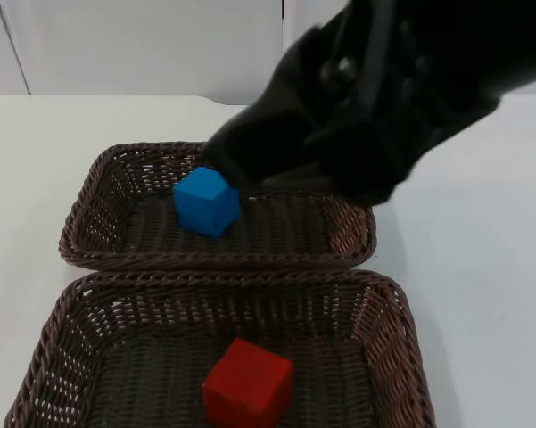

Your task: Pick up one cube with the left hand and place it into the upper basket. Pick up one cube with the right hand and place it into the lower basket.

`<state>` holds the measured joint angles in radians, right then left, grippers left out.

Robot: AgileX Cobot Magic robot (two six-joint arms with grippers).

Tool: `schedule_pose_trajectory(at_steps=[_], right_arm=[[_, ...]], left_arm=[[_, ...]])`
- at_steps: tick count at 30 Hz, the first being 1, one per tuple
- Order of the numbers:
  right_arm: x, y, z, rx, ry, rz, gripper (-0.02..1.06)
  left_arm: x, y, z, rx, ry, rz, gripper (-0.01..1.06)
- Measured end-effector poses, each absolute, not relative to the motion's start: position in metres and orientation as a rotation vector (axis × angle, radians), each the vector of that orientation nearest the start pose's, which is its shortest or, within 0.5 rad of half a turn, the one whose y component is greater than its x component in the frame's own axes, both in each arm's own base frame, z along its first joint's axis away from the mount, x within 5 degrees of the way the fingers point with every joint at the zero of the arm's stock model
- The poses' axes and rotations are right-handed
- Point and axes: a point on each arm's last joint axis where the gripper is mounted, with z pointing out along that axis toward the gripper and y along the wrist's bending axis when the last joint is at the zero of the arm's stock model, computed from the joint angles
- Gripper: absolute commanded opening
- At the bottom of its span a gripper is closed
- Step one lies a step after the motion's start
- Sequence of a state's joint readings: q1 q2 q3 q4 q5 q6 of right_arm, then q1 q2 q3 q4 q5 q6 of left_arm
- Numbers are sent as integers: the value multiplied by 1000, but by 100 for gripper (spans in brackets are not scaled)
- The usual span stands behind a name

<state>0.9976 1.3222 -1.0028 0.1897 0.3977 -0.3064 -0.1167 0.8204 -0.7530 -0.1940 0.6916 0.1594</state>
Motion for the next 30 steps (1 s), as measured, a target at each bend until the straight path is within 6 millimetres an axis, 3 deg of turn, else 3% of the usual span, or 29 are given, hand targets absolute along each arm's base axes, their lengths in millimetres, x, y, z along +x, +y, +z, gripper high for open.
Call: schedule_pose_trajectory(at_steps=[5, 15, 25, 30], right_arm=[[143, 235, 332, -1238, 1856, 571, 78], [124, 208, 363, -1199, 1772, 609, 78], [105, 176, 356, -1143, 1707, 626, 78], [89, 151, 348, -1118, 1670, 637, 78]], left_arm=[[141, -28, 336, 229, 2166, -185, 105], [92, -23, 354, 264, 2033, -175, 105], [47, -19, 360, 282, 1936, -172, 105], [25, -17, 354, 295, 1918, -172, 105]])
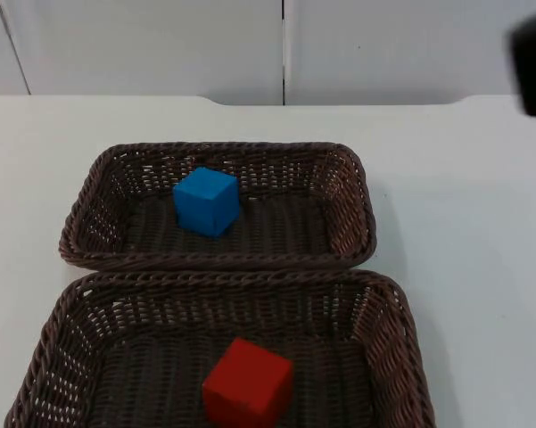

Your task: Pick up one cube with the left hand and place it into the upper basket. Pick up one cube with the right hand and place it into the lower basket.

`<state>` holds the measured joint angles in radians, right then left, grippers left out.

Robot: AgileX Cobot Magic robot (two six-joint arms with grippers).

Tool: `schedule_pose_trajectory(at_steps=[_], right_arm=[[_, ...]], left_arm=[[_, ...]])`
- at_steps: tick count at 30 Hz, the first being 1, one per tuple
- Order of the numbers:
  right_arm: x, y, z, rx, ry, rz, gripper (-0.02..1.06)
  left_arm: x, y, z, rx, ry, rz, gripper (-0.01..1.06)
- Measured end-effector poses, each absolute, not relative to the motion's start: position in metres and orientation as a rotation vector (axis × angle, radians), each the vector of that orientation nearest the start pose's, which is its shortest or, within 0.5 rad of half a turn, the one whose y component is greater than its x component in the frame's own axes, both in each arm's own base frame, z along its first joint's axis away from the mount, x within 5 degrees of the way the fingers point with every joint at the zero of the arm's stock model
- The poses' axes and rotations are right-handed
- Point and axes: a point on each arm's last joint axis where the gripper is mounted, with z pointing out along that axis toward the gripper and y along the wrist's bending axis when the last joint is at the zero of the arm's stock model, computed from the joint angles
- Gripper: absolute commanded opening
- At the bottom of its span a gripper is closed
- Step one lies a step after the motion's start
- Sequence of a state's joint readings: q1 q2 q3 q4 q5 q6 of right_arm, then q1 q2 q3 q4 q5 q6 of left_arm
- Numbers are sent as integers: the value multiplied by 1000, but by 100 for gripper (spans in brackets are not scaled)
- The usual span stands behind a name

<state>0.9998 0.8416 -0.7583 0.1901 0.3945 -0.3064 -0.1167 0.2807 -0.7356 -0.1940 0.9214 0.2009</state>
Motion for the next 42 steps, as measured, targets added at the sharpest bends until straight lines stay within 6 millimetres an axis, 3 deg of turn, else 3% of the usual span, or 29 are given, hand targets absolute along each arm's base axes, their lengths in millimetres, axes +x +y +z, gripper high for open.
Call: schedule_pose_trajectory(at_steps=[6, 15, 25, 42], right_arm=[[77, 132, 349, -1089, 1623, 652, 78], [66, 115, 354, -1040, 1577, 684, 78], [60, 107, 349, -1043, 1578, 686, 78], [60, 106, 344, -1071, 1610, 676, 78]], left_arm=[[10, -16, 322, 305, 1945, -174, 105], [-17, -13, 311, 306, 1873, -175, 105], [-8, -9, 283, 240, 2009, -149, 105], [-6, 0, 282, 69, 2032, -114, 105]])
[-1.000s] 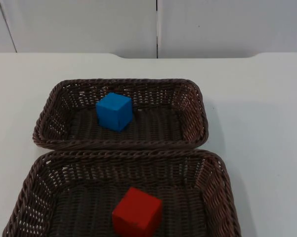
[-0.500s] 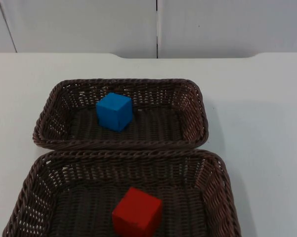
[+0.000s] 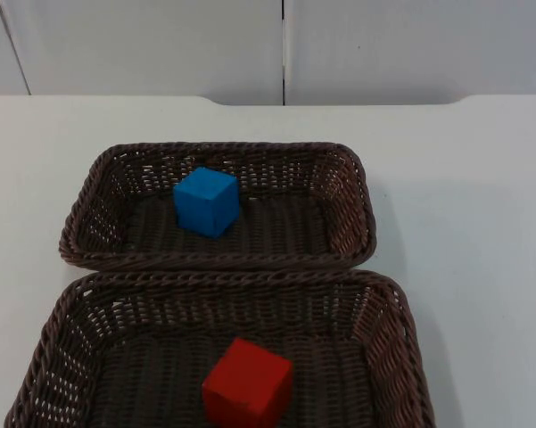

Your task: Pick up one cube with the left hand and place it into the upper basket. Pick up one cube with the right hand and place it into the lower basket.

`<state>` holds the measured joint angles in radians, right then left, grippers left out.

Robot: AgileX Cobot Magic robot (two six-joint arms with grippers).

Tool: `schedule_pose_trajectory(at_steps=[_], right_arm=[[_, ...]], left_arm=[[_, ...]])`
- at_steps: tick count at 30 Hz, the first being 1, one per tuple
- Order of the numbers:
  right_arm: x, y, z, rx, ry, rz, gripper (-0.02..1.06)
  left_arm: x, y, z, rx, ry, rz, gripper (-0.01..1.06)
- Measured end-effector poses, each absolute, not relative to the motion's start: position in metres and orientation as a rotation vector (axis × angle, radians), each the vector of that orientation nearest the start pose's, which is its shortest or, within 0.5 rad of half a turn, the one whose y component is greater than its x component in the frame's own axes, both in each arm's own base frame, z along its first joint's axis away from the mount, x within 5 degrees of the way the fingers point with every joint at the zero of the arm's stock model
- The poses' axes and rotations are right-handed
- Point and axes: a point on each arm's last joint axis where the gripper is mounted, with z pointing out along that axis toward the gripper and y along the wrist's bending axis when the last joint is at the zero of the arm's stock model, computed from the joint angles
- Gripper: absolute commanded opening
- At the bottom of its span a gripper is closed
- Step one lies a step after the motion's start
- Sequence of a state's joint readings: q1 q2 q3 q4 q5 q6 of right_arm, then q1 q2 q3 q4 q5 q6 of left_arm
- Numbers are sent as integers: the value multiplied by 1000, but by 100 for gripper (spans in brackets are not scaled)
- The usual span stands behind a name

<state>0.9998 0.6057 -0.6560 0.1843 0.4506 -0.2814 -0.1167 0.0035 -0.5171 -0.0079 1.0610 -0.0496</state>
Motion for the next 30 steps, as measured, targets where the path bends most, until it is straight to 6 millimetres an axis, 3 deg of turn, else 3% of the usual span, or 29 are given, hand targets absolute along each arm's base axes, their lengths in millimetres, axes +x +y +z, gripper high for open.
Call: schedule_pose_trajectory(at_steps=[11, 16, 26, 30], right_arm=[[54, 99, 344, -1067, 1643, 696, 78], [42, 81, 349, -1028, 1616, 734, 78], [17, 48, 341, -1052, 1685, 770, 78], [4, 26, 338, -1051, 1661, 753, 78]], left_arm=[[-6, 0, 282, 82, 2031, -104, 105], [-6, 0, 281, 110, 2033, -92, 105], [-5, 0, 277, 121, 2054, -88, 105], [-5, 0, 277, 121, 2054, -88, 105]])
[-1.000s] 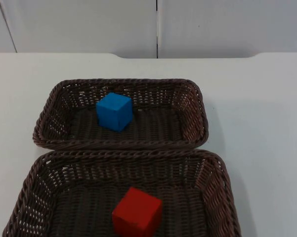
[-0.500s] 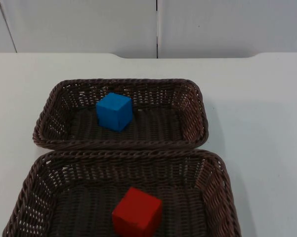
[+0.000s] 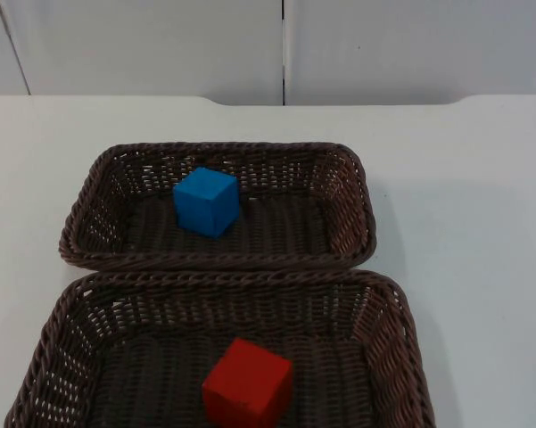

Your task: Pick up one cube with the left hand and place it into the upper basket. Pick up one cube with the right hand and place it into the lower basket.

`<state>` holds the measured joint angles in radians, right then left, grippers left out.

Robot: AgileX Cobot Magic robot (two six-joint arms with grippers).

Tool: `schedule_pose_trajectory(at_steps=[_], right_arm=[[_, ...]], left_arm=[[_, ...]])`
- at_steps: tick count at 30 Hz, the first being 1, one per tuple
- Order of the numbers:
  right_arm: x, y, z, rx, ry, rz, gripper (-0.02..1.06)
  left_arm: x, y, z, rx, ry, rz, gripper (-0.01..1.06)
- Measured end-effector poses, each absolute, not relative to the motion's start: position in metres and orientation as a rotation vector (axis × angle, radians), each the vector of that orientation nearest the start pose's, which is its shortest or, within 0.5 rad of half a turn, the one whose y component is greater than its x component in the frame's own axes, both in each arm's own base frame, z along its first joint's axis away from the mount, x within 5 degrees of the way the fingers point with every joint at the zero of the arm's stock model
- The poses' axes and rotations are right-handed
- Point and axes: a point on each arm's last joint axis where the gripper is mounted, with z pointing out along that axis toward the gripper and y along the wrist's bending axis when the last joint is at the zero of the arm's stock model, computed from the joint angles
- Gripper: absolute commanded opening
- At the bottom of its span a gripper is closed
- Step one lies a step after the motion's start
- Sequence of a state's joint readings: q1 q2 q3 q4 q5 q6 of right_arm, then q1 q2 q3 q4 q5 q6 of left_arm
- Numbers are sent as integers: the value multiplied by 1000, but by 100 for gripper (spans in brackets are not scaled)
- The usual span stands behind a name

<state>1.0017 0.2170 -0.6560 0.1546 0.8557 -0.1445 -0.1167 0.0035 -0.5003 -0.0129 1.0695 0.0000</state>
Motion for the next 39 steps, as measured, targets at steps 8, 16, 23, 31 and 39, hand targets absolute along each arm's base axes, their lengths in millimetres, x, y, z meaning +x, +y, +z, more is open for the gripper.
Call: schedule_pose_trajectory(at_steps=[8, 16, 23, 31, 39], right_arm=[[-8, -2, 330, -994, 1657, 720, 78], [-17, -19, 317, -994, 1693, 694, 78], [-10, -14, 300, -1011, 1761, 629, 78], [0, -10, 281, -958, 1867, 564, 78], [1, -10, 280, -958, 1868, 558, 78]], left_arm=[[-5, 0, 277, 121, 2054, -88, 105], [-5, 0, 277, 121, 2054, -88, 105], [-5, 0, 277, 121, 2054, -88, 105], [-5, 0, 277, 121, 2054, -88, 105], [-5, 0, 277, 121, 2054, -88, 105]])
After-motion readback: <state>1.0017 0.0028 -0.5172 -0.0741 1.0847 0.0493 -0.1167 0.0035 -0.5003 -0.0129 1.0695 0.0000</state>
